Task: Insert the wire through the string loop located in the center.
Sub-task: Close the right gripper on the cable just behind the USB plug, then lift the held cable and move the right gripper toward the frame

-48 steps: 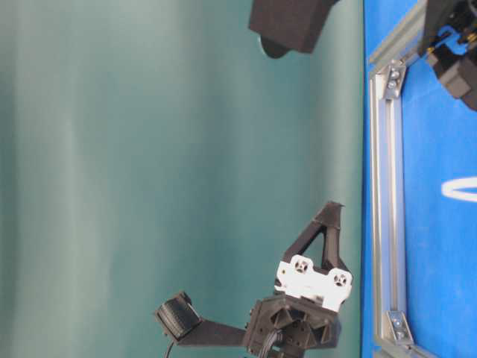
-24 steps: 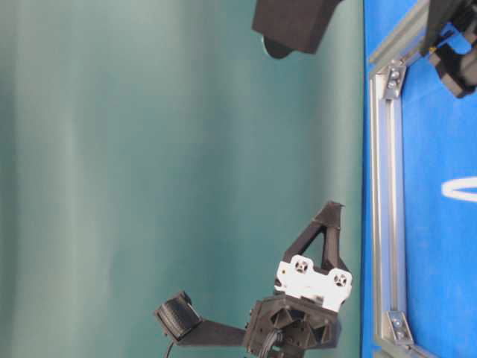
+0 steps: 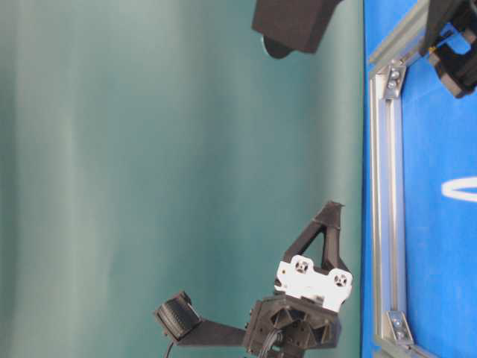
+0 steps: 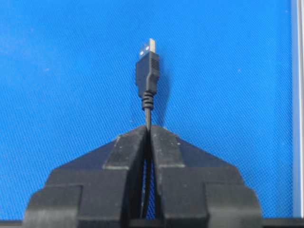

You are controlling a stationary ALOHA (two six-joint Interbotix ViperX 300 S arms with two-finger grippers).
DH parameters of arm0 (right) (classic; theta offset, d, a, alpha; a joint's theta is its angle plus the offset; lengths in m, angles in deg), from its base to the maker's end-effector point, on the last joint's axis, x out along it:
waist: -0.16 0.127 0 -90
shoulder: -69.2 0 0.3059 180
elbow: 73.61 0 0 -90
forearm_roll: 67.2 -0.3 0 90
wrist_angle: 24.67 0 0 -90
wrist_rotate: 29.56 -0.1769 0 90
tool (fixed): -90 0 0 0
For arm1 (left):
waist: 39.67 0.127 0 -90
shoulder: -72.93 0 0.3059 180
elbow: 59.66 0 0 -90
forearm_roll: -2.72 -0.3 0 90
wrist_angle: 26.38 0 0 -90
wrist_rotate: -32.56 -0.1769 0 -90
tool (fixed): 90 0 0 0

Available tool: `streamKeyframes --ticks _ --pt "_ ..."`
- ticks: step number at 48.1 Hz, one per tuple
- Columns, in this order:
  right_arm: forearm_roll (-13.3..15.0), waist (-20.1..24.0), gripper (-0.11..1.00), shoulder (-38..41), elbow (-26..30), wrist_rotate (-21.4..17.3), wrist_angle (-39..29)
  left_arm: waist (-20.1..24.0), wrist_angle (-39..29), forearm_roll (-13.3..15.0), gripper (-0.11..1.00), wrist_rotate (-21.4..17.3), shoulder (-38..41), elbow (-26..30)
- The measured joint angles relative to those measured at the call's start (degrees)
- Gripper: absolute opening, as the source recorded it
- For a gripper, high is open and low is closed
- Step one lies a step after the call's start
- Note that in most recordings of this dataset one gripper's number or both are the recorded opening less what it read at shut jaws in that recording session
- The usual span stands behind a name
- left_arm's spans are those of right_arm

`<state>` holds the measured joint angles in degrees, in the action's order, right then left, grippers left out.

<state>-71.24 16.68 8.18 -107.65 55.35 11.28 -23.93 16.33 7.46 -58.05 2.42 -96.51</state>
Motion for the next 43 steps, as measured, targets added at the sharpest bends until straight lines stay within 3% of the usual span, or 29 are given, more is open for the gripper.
streamKeyframes --ticks 12,27,43 --pt "-0.09 0.0 -0.02 -2.02 -0.09 -0.09 -2.29 0.0 0.0 0.0 0.0 -0.09 0.0 0.0" --pt "0.18 0.09 -0.02 -12.57 0.0 0.53 -12.48 0.0 0.0 0.0 0.0 -0.09 0.0 0.0" --pt "0.26 0.09 -0.02 -14.15 0.0 0.44 -13.89 0.0 0.0 0.0 0.0 -0.09 0.0 0.0"
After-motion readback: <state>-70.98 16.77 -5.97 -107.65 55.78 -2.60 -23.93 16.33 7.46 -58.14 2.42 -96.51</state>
